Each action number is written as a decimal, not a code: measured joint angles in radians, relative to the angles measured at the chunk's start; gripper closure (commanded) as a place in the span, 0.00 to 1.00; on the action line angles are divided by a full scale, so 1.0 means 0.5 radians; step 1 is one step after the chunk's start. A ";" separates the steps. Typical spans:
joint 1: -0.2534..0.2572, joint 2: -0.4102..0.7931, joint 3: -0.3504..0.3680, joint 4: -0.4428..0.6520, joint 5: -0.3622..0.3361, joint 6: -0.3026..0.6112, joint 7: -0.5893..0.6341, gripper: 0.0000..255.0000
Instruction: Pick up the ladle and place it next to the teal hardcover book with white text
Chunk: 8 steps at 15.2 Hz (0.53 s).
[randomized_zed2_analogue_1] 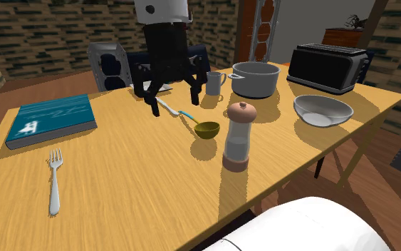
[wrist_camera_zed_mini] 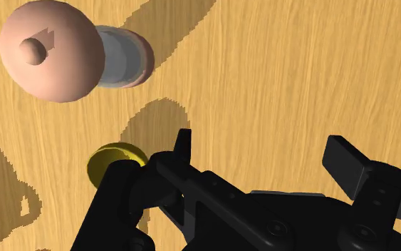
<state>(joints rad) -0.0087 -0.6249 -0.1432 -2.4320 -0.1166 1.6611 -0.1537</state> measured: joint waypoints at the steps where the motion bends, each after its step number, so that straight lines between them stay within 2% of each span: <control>1: -0.011 0.055 -0.044 0.002 -0.008 0.061 -0.039 0.00; 8: -0.035 0.551 -0.292 0.184 0.063 0.412 -0.290 0.00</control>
<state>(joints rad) -0.0262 -0.3493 -0.2890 -2.3398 -0.0849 1.8672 -0.2987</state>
